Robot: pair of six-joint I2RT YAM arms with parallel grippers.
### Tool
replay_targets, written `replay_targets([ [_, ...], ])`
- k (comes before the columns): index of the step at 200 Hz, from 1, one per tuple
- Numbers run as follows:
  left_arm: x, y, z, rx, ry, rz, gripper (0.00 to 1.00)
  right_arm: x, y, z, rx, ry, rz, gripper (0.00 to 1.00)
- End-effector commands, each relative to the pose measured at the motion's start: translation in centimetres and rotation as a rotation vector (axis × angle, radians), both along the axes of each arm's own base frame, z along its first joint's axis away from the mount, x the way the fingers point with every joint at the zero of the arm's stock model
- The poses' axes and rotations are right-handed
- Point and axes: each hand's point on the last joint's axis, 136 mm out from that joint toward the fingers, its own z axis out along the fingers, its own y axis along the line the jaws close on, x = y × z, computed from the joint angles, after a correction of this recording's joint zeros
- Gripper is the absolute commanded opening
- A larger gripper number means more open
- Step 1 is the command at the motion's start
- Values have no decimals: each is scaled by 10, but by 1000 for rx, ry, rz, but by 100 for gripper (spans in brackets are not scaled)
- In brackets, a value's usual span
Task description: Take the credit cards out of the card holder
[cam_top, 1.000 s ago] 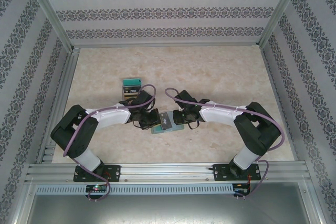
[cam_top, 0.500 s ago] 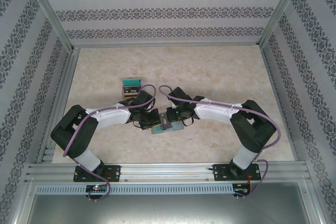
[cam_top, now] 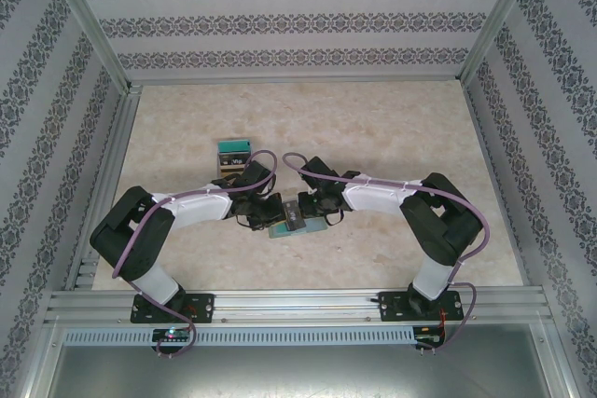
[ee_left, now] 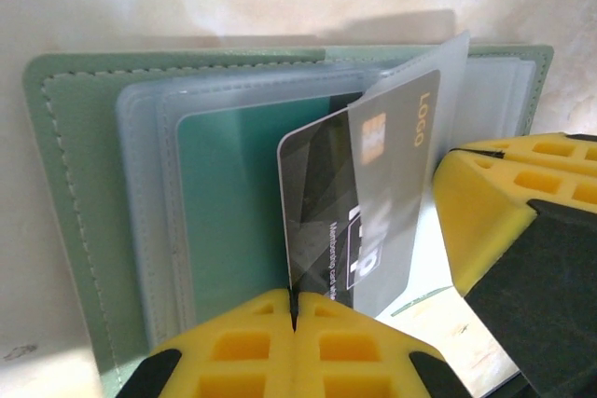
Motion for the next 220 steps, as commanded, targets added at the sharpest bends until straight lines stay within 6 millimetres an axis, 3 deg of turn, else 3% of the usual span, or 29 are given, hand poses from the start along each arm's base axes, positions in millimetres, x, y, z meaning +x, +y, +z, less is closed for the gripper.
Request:
replay_targets([
  [1,-5,17,-3,36,10,23,0,-6,-22,-12,-66,28,-51,14],
  [31,-8,22,2,31,-2,23,0,-5,-20,-11,-57,29,-48,14],
  [69,-2,14,8,-7,-20,18,1,-5,-16,-10,-46,29,-34,17],
  [92,-1,11,9,-28,-27,16,18,-6,-13,-8,-39,22,-27,18],
  [113,-1,11,7,-33,-28,24,25,-5,-13,-8,-39,25,-25,18],
  [189,2,3,-1,-67,-11,35,27,-8,-11,-10,-36,32,-15,18],
  [220,2,5,-3,-58,-5,40,26,-6,-7,2,-34,-5,2,20],
])
